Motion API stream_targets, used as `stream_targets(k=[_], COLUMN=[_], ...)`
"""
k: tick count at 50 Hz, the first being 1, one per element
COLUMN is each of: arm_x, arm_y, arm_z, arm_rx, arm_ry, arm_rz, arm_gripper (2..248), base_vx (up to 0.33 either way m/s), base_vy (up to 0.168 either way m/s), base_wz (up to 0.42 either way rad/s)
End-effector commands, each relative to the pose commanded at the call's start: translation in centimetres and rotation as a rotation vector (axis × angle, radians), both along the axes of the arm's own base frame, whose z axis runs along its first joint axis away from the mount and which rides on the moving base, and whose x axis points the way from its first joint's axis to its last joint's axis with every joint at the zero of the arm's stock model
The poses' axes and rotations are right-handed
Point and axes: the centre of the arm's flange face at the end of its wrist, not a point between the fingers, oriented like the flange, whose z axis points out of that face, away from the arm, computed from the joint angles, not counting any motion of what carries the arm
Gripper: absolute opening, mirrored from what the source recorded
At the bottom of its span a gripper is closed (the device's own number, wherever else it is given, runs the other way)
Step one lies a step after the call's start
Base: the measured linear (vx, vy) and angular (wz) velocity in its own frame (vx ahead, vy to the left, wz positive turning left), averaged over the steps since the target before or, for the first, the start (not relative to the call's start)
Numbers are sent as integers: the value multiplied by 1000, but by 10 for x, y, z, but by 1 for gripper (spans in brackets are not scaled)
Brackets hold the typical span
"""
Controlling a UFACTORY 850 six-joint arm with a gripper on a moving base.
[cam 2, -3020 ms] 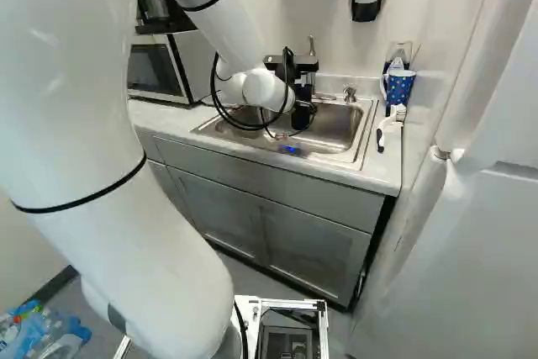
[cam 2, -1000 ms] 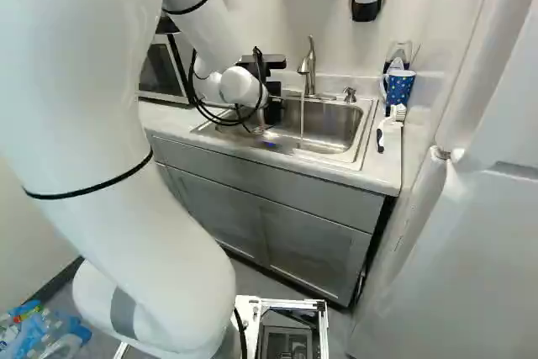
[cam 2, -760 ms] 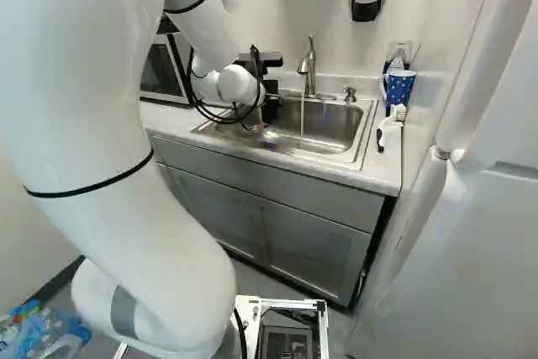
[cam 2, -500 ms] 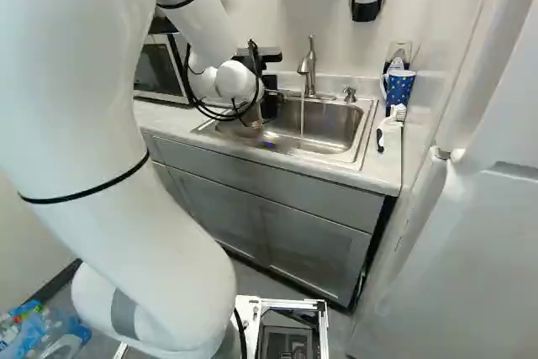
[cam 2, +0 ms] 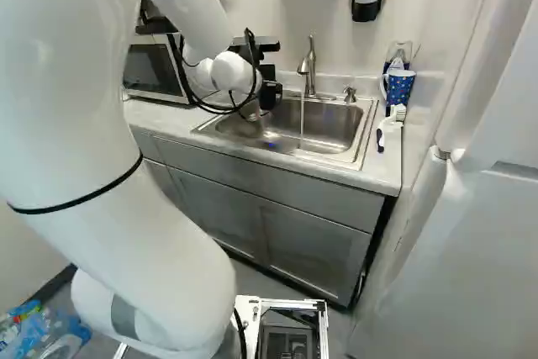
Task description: Rinse the cup and place it in the tray
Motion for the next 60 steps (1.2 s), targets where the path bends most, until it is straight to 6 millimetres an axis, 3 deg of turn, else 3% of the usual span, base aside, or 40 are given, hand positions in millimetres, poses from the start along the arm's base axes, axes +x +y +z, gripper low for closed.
stream_targets(k=[9,36,60], arm_x=[1,1,1], arm_y=[1,1,1], arm_z=[10,10,10], arm_rx=[-2,0,201], arm_ry=[-19,-19,-38], arm_rz=[3,2,-84], arm_gripper=[125,125,125], base_vx=[0,0,0], base_vy=[0,0,0], base_wz=[0,0,0])
